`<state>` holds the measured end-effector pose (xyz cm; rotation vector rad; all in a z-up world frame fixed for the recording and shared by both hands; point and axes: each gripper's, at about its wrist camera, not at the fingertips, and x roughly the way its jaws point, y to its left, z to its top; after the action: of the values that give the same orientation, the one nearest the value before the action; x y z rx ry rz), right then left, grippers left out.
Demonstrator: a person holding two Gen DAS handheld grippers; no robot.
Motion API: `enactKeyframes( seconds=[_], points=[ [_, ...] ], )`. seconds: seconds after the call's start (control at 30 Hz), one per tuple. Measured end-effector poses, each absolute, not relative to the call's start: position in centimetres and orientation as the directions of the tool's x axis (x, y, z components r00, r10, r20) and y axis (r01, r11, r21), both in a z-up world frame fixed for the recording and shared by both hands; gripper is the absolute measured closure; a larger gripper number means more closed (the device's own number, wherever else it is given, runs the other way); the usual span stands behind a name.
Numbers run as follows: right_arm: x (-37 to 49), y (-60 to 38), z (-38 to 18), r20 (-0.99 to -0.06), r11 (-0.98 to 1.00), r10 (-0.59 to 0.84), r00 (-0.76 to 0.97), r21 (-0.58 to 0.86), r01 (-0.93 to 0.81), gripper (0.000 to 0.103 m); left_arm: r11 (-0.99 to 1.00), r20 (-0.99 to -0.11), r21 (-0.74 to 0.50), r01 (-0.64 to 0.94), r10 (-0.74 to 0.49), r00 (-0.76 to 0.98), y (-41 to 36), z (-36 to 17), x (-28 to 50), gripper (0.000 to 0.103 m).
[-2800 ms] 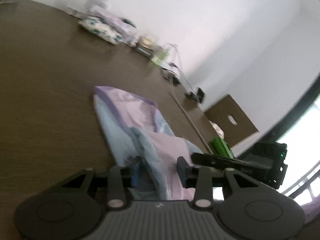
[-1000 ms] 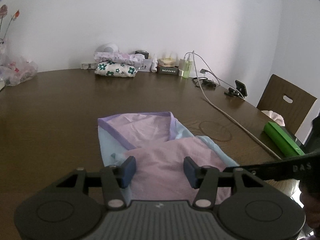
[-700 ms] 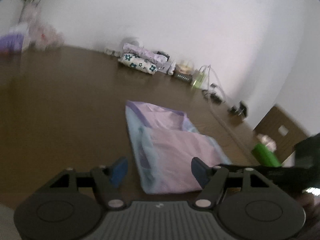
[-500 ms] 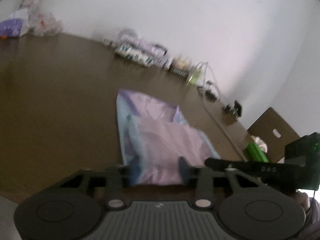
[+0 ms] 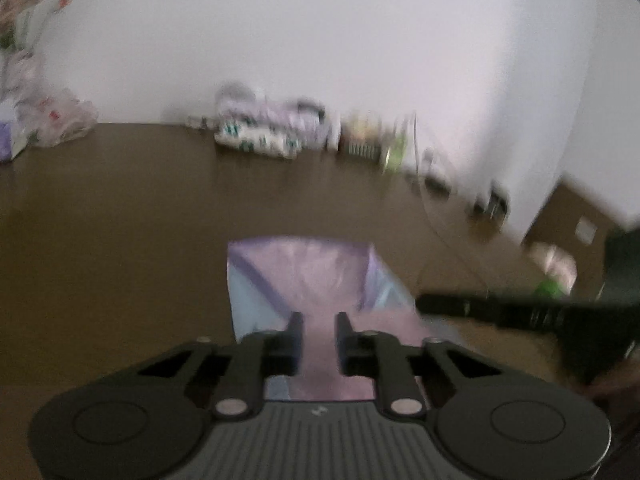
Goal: Fold clothes
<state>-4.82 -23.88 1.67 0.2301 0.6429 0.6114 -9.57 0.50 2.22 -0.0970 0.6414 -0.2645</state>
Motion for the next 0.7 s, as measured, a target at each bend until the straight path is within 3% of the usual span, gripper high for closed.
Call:
enactKeyframes(
  seconds=[0.13,0.2,0.27,0.3,0.33,0.4,0.5,0.57,0.6,0.63,0.67,0.7],
  points=[
    [-4.3,-23.5,1.0,-0.548,0.837,0.546,0.634,0.317,-0.446,0.083,0.97,-0.598,-0.126,0.207,-0.24,0.765,0.5,1.2,-9.9,0.089],
    [-3.5,-24.0,2.5,-0.514,0.838,0.545,0.662,0.331,-0.433,0.081,0.968,-0.591,-0.142,0.207,-0.251,0.766,1.3,2.1,-9.0,0.076],
    [-2.0,-24.1,4.3,-0.48,0.858,0.513,0.712,0.296,-0.419,0.072,0.984,-0.586,-0.107,0.145,-0.18,0.79,2.1,3.3,-6.8,0.043],
    [-0.7,-23.8,4.9,-0.477,0.87,0.493,0.727,0.284,-0.404,0.066,0.99,-0.598,-0.078,0.12,-0.143,0.789,2.0,3.6,-5.2,0.04],
    [0.7,-23.3,4.9,-0.493,0.873,0.489,0.72,0.281,-0.4,0.059,0.992,-0.612,-0.055,0.116,-0.125,0.781,1.8,3.6,-3.4,0.041],
    [3.6,-22.2,4.3,-0.546,0.883,0.469,0.694,0.28,-0.376,0.059,0.993,-0.654,-0.055,0.109,-0.118,0.748,1.7,3.2,-0.3,0.042],
    [5.7,-21.1,3.0,-0.605,0.897,0.44,0.664,0.262,-0.356,0.078,0.991,-0.71,-0.088,0.1,-0.132,0.691,1.9,2.2,3.0,0.048],
    [5.8,-21.0,2.3,-0.624,0.9,0.433,0.65,0.255,-0.355,0.087,0.993,-0.71,-0.098,0.069,-0.119,0.694,2.2,1.8,3.1,0.065],
    [5.7,-21.1,2.0,-0.627,0.899,0.434,0.647,0.255,-0.355,0.089,0.993,-0.704,-0.091,0.074,-0.117,0.7,2.2,1.6,3.0,0.067],
    [5.5,-21.2,1.8,-0.628,0.898,0.436,0.645,0.256,-0.358,0.094,0.993,-0.701,-0.089,0.079,-0.119,0.704,2.2,1.5,2.9,0.077],
    [5.1,-21.5,2.2,-0.618,0.894,0.444,0.649,0.255,-0.369,0.095,0.991,-0.702,-0.106,0.086,-0.136,0.699,2.4,1.4,3.0,0.097],
    [4.6,-21.7,2.5,-0.608,0.889,0.452,0.653,0.254,-0.38,0.095,0.988,-0.702,-0.127,0.089,-0.153,0.695,2.6,1.4,3.1,0.101]
  ],
)
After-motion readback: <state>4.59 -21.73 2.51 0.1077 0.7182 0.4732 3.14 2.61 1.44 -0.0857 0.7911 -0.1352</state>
